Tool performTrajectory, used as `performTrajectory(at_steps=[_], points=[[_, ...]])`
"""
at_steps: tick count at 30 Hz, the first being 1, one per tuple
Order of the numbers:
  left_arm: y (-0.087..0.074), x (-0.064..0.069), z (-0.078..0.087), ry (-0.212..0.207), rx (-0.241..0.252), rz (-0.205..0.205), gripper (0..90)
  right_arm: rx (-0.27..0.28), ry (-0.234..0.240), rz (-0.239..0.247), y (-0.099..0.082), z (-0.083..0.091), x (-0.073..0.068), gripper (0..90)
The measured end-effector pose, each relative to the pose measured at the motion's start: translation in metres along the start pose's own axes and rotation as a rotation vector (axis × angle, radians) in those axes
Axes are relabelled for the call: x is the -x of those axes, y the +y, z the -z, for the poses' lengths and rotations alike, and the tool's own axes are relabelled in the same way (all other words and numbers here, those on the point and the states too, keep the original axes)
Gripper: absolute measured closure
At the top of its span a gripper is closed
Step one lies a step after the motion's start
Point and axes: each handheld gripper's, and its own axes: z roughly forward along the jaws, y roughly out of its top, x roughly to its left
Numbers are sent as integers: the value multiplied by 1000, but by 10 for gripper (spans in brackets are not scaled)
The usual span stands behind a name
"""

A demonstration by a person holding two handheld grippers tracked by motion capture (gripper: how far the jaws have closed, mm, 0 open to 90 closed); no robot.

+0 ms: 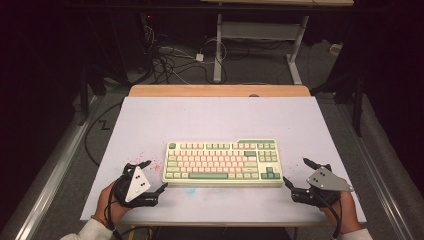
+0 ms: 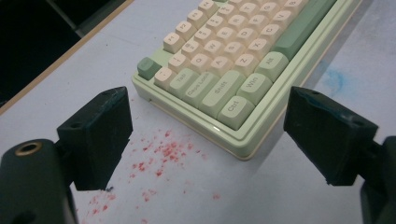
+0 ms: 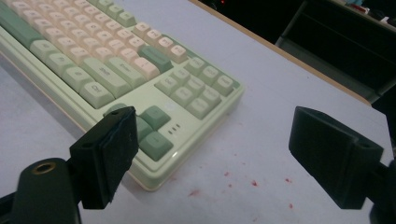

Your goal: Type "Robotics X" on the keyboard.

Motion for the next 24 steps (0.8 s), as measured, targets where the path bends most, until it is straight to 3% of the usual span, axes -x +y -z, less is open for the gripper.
performTrajectory(at_steps=[5, 10, 24], points=[[-9, -1, -1, -5, -30, 6, 148, -16, 0, -19, -12, 2, 4, 165], [-13, -1, 0, -14, -28, 21, 148, -38, 6, -34, -20, 1, 5, 164], [-13, -1, 2, -9, -8, 19, 148, -29, 20, -3, -14, 0, -4, 161]])
